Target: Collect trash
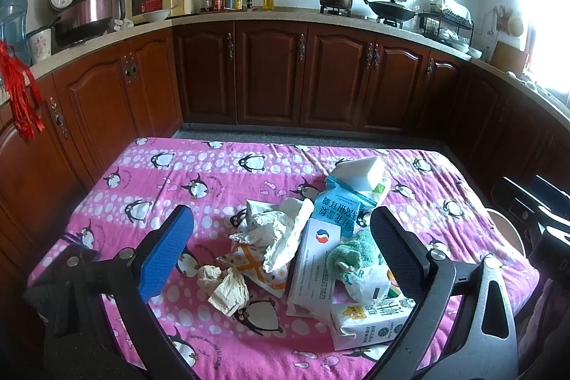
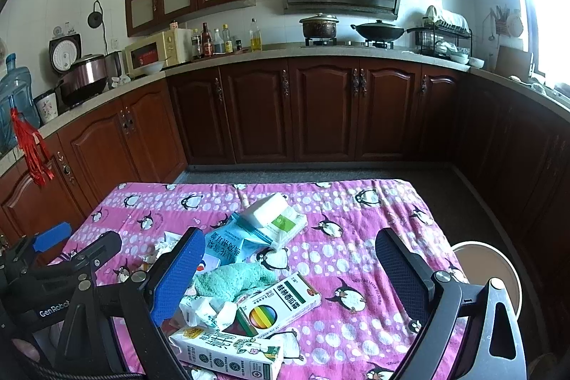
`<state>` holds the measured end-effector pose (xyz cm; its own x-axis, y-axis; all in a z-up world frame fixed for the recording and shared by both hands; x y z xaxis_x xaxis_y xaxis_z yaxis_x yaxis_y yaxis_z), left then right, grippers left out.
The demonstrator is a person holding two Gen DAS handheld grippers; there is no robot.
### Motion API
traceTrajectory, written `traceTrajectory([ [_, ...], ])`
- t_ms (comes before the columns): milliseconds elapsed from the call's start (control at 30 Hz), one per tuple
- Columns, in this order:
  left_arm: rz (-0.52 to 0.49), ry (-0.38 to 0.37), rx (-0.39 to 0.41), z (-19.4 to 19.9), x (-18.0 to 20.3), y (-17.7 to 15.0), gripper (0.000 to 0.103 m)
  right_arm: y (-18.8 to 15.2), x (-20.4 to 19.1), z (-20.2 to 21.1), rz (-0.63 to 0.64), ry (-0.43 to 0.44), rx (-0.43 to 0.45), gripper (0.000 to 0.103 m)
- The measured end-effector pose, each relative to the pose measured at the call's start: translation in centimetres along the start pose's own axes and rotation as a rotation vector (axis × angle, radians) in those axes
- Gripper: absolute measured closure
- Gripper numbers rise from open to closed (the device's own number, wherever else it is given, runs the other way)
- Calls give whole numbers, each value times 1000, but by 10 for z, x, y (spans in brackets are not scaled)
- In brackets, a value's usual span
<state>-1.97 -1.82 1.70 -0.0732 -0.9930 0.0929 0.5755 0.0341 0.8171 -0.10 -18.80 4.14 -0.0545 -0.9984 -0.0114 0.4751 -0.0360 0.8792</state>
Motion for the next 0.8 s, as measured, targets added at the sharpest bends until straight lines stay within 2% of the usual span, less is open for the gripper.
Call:
traceTrajectory([
  [500,16,0,-15,-1,-6,0,4,-1,-3,0,2,14,20,8],
  [800,46,22,-49,-4,-32,-5,4,-5,0,-5,6,17,-17,7],
])
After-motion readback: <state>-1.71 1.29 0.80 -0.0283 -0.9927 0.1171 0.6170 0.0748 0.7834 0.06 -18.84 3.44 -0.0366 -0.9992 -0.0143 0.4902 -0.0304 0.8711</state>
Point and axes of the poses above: each gripper's, at about its wrist camera, not at the fingertips, and z roughly against the way its jaws point, x to its right, y to its top, the point moved 1 cm from there along -z, roughly the way its jaws point, and after that the axes turned 4 degrees about -y, right-handed, at the moved point
